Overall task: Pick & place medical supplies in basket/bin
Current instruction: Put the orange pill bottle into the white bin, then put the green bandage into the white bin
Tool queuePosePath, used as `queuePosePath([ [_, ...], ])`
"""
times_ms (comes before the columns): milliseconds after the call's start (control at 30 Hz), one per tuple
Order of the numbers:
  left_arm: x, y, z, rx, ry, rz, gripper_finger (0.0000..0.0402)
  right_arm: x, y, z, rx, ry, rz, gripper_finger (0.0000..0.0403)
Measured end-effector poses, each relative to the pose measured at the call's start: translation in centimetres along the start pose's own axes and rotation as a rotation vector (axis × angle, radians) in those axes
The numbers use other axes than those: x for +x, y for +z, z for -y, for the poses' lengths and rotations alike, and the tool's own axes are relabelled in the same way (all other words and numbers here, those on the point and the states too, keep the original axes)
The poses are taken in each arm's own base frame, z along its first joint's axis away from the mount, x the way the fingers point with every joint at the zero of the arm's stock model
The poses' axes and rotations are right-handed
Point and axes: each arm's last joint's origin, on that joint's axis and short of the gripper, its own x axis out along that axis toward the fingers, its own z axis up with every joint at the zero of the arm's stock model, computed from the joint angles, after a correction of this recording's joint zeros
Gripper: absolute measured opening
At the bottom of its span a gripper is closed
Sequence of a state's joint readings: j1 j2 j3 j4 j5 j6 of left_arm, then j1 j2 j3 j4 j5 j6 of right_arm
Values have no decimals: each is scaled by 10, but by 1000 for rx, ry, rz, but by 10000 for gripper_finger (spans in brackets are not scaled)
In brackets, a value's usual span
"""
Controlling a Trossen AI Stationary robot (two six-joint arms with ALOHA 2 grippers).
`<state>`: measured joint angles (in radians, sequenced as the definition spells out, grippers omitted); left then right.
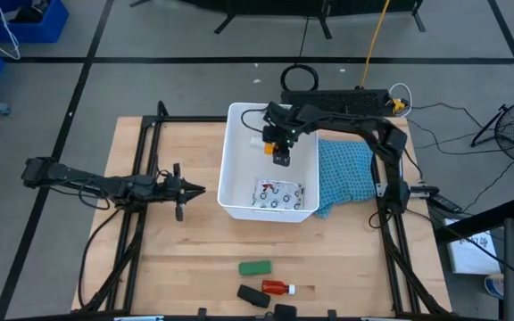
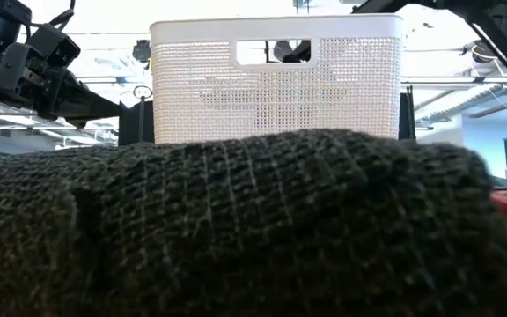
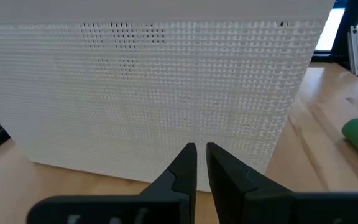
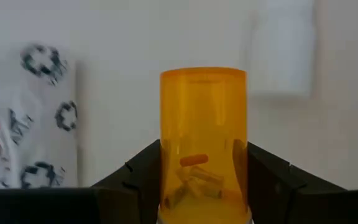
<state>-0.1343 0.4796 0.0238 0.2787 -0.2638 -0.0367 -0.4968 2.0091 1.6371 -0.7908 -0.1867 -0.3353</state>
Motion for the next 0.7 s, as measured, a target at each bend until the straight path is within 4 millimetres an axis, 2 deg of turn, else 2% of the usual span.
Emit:
queuePosePath([
  [167,0,0,0,-17,0,1,42,1,-1,2,-10,-2,0,177],
  [433,0,0,0,-20,-1,1,42,-9,1,1,7,-18,29,267],
  [533,0,0,0,-20,0,1,42,-9,1,0,16,-38,16,289],
  [633,0,0,0,4,0,2,42,-20,2,-2,26,-72,34,294],
  [700,0,0,0,29,6,3,42,-37,3,-6,31,-81,82,287],
])
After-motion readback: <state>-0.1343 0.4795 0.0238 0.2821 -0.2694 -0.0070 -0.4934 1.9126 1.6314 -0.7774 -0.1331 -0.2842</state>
